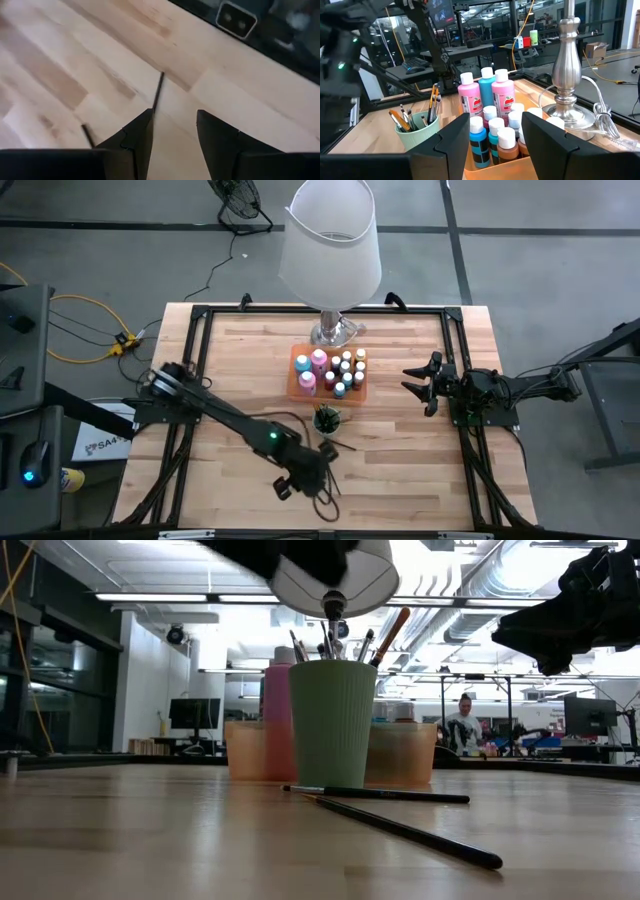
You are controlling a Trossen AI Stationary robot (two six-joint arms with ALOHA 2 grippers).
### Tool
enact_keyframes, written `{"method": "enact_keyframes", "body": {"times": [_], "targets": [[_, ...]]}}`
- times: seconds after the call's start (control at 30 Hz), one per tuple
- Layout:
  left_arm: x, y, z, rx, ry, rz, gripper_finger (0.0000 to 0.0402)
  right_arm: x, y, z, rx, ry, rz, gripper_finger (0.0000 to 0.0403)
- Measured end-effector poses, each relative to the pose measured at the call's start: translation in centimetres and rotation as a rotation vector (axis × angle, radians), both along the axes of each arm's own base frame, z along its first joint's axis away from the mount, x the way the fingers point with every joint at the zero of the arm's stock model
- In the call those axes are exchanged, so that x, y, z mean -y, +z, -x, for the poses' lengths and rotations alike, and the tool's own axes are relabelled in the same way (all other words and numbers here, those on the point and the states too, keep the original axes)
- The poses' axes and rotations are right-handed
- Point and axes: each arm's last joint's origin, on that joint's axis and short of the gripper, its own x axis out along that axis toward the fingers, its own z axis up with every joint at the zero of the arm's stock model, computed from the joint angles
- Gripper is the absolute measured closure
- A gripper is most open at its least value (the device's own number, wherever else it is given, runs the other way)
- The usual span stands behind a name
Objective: Pick & Place Paint Supplies
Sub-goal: Put the gray paintbrushes into the green cup
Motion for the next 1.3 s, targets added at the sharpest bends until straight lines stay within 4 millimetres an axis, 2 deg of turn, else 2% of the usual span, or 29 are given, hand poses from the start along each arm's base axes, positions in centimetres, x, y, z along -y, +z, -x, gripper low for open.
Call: {"method": "enact_keyframes", "body": {"times": [0.23,0.47,0.7,1.13,1.3], "targets": [[0.6,-3.8,-2.4,-0.143,-0.076,-0.182,0.0256,0.0,0.0,0.0,0.000,0.000,0.000,0.0229],[1.0,-6.9,-3.9,-0.147,-0.107,-0.361,0.0256,0.0,0.0,0.0,0.001,0.000,0.000,0.0229],[1.0,-7.3,-4.1,-0.158,-0.133,-0.383,0.0256,0.0,0.0,0.0,0.000,0.000,0.000,0.0229],[-0.4,-7.2,-5.0,-0.145,-0.134,-0.343,0.0256,0.0,0.0,0.0,0.001,0.000,0.000,0.0229],[-0.3,-7.2,-5.0,-0.148,-0.156,-0.313,0.0270,0.0,0.0,0.0,0.001,0.000,0.000,0.0229]]}}
